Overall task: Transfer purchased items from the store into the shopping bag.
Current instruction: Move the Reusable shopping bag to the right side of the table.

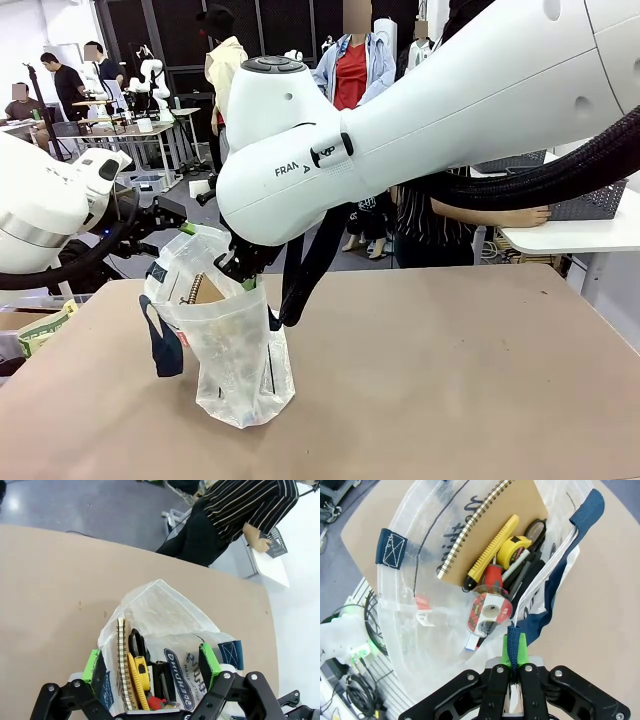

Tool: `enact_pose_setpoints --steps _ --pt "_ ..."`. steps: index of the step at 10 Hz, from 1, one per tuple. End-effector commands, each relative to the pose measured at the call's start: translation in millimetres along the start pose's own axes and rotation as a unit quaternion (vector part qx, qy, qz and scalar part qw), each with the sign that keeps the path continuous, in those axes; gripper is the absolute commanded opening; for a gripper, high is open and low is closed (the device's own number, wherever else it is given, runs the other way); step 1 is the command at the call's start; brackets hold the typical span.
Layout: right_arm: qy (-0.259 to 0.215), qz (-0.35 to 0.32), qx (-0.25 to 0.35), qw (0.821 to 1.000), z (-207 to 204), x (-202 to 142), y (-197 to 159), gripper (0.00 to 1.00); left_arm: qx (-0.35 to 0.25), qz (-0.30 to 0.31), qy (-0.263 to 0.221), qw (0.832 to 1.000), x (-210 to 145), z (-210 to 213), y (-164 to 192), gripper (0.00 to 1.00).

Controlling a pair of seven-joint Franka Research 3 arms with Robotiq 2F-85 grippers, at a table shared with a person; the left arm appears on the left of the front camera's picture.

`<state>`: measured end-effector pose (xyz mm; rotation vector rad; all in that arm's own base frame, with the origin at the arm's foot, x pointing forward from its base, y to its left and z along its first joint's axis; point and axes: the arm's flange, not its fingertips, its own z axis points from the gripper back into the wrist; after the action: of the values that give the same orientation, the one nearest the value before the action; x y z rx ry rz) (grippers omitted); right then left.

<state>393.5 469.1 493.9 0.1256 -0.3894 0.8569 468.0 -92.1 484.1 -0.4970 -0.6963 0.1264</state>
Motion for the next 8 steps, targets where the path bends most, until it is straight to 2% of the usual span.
enact_pose_setpoints --steps 1,6,8 --pt "0.007 -0.004 -0.020 1.000 -5 3 1 0.00 -0.006 -0.013 -0.028 0.999 1 9 -8 0.96" --pt "0.009 -0.003 -0.022 1.000 -5 1 2 0.00 0.035 0.013 0.024 0.999 4 -7 9 0.96" --pt "0.009 -0.003 -0.022 1.000 -5 1 3 0.00 0.023 0.003 0.036 0.999 7 -18 12 0.96"
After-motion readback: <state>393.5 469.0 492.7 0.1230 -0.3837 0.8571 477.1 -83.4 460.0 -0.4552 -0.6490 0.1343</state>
